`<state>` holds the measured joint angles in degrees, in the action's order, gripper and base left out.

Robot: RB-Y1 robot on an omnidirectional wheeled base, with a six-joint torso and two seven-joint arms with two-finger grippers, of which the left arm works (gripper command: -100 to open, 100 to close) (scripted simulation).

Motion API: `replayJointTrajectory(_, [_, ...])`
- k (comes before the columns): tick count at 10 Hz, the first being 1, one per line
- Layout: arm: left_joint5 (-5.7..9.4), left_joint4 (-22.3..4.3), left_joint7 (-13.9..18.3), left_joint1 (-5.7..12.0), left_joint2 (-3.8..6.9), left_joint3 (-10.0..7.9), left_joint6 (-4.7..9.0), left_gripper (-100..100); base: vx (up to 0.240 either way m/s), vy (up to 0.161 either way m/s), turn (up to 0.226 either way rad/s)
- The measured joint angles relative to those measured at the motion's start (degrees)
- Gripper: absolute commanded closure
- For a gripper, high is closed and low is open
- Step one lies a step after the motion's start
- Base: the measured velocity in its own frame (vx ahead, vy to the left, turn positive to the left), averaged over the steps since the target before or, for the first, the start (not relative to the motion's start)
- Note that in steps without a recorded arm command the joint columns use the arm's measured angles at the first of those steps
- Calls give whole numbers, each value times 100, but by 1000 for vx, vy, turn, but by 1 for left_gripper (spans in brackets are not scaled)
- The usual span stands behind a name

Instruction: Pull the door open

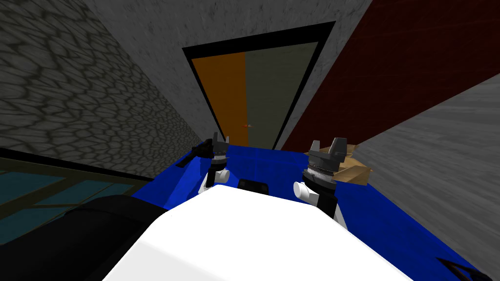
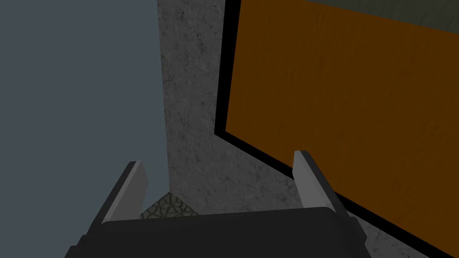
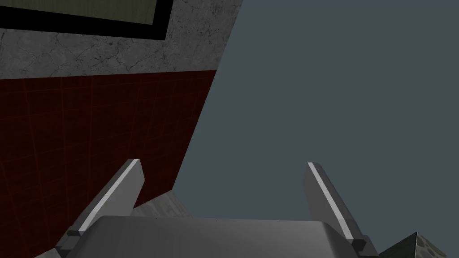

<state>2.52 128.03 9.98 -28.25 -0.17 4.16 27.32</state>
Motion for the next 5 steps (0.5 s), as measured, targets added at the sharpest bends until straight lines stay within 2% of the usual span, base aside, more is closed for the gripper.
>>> replayJointTrajectory(5, [124,-438,-31,148,156,103,115,-100,179,0,-5])
